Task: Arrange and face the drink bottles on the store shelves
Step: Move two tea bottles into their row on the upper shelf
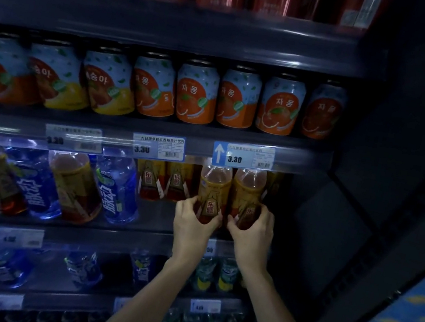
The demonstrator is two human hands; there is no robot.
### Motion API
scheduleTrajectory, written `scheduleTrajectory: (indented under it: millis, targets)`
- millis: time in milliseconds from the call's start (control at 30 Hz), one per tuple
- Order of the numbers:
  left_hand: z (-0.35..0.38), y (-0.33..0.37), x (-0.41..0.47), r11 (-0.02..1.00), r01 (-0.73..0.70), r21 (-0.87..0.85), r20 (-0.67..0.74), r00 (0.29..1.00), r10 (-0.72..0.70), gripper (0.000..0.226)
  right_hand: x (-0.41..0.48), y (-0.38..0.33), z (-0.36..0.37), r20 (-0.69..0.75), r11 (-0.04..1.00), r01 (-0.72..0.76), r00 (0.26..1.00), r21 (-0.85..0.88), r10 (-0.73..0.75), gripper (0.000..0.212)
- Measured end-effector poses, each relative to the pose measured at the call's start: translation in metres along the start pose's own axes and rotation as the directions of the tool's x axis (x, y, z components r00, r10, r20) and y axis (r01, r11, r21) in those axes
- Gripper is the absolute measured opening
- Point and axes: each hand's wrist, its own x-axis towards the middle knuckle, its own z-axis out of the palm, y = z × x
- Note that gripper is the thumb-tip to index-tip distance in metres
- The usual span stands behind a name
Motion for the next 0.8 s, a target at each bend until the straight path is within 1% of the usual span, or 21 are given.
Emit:
scheduleTrajectory:
  millis: [100, 167, 333, 567, 733, 800]
  targets:
    - [0.009, 0.006, -0.006, 1.0, -0.021, -0.009, 0.031, 0.999, 0.021, 0.058, 0.005, 0.007, -0.011, -0.013, 0.999, -0.033, 0.999, -0.011, 0.033, 0.078]
    - [0.018, 0.01, -0.01, 1.0, -0.019, -0.021, 0.045, 0.999, 0.02, 0.059, 0.009, 0.012, -0.019, -0.01, 0.998, -0.062, 0.998, -0.015, 0.062, 0.077]
    - [0.037, 0.02, -0.017, 1.0, -0.029, -0.01, 0.039, 0.999, 0.03, 0.058, 0.016, 0.02, -0.03, 0.014, 0.988, -0.148, 0.989, -0.033, 0.148, 0.079]
    - [0.04, 0.019, -0.017, 0.997, -0.075, -0.022, 0.038, 0.996, 0.076, 0.057, 0.015, 0.022, -0.032, 0.022, 0.987, -0.158, 0.987, -0.023, 0.158, 0.08]
    - [0.03, 0.014, -0.019, 0.994, -0.065, -0.087, 0.106, 0.992, 0.074, 0.062, 0.0, 0.018, -0.03, -0.052, 0.989, -0.148, 0.988, -0.001, 0.148, 0.085]
    - [0.024, 0.012, -0.022, 0.993, -0.079, -0.083, 0.105, 0.991, 0.088, 0.06, -0.008, 0.015, -0.03, -0.1, 0.991, -0.131, 0.987, -0.01, 0.129, 0.082]
